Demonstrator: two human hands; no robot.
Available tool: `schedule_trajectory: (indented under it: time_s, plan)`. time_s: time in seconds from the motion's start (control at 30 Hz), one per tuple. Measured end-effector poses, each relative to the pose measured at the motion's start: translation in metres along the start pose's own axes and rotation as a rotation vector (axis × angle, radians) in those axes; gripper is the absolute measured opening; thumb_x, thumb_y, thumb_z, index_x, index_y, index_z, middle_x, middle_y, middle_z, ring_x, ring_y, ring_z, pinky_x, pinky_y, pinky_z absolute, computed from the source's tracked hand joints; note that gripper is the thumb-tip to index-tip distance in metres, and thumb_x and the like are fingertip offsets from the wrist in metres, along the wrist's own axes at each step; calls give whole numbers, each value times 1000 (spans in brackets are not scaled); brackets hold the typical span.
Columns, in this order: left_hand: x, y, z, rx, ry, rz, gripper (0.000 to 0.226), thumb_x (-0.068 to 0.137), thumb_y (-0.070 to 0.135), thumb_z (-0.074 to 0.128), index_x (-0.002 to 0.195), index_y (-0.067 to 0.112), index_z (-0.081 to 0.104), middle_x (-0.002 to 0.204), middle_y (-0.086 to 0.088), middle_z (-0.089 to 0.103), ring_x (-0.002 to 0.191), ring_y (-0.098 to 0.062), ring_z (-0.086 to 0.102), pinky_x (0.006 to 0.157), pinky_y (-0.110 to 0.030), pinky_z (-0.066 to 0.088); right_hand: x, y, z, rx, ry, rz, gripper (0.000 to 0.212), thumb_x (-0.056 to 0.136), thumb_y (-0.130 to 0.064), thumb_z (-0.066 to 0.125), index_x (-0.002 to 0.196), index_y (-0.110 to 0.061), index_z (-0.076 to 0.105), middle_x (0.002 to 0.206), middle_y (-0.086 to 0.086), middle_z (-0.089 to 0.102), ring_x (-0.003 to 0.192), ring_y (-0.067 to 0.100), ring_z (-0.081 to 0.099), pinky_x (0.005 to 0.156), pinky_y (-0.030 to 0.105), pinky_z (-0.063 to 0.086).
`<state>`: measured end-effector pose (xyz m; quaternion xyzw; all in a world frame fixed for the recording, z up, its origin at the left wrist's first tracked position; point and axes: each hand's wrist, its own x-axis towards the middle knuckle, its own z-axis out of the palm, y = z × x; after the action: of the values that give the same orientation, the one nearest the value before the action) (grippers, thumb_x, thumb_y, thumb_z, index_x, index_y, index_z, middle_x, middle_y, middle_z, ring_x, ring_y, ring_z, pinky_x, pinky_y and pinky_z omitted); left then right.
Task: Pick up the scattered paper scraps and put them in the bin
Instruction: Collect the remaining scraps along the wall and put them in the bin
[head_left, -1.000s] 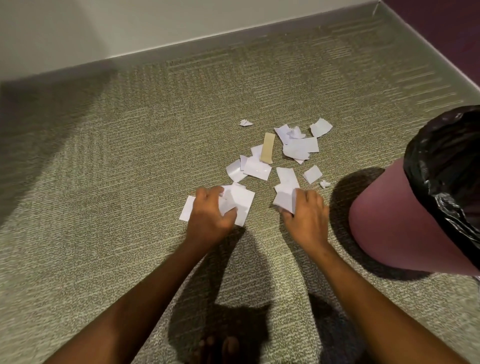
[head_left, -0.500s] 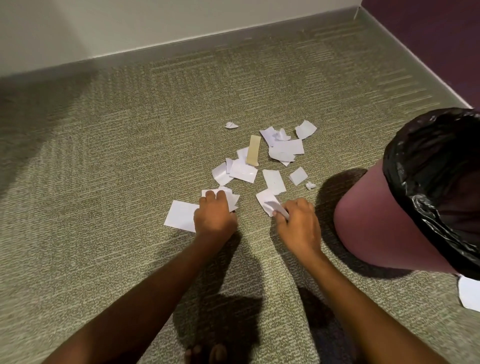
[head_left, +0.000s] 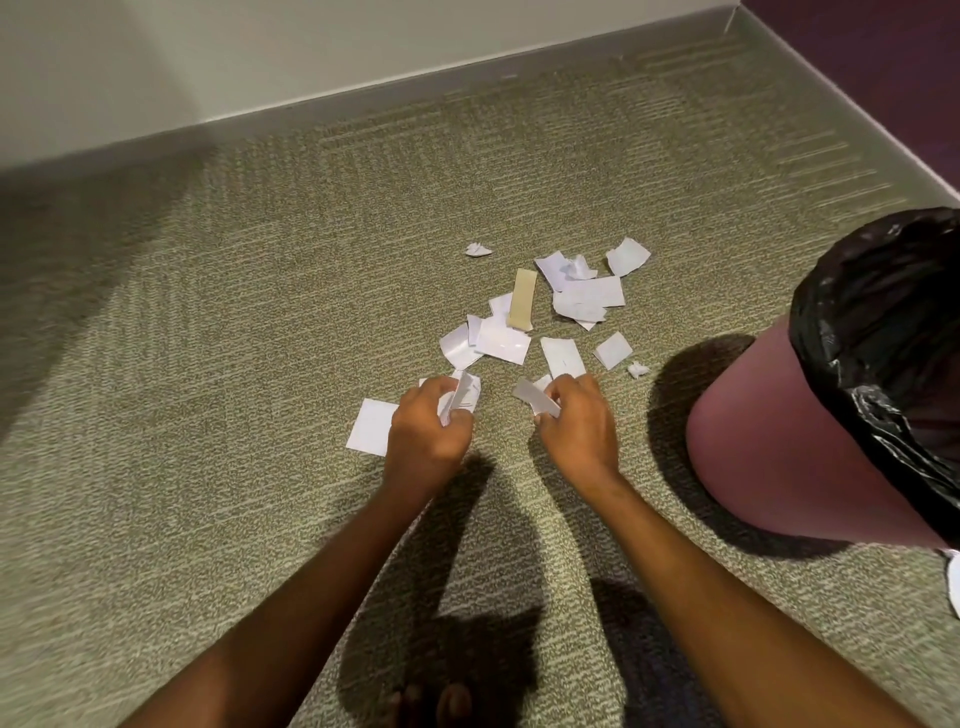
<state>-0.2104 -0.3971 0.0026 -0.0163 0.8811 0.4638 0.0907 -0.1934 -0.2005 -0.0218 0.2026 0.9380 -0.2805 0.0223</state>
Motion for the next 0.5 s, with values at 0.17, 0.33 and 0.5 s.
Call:
schedule_trajectory:
  time_s: [0.17, 0.33, 0.5]
  plan:
    - [-9, 31, -3, -354, -114, -127, 30, 94, 22, 63, 122, 30, 70, 96, 6, 77, 82, -11, 70, 75, -37, 55, -21, -14, -20, 429, 33, 55, 21, 94, -14, 79, 105, -24, 63, 101, -5, 62, 84, 8, 63, 56, 15, 45]
    - [-16, 83, 6, -690, -267, -159, 48, 90, 14, 64, 137, 19, 67, 119, -7, 79, 109, -25, 75, 92, -45, 59, -42, -45, -65, 831, 91, 35, 42, 96, -12, 73, 129, -36, 62, 117, -12, 73, 102, 2, 72, 76, 17, 60]
    - [-30, 146, 8, -818, -279, -94, 37, 106, 11, 58, 143, 15, 63, 131, -10, 76, 124, -24, 72, 109, -52, 55, -50, -67, -110, 990, 186, -19, 34, 104, -20, 64, 134, -34, 68, 125, -7, 74, 115, 11, 72, 96, 43, 63]
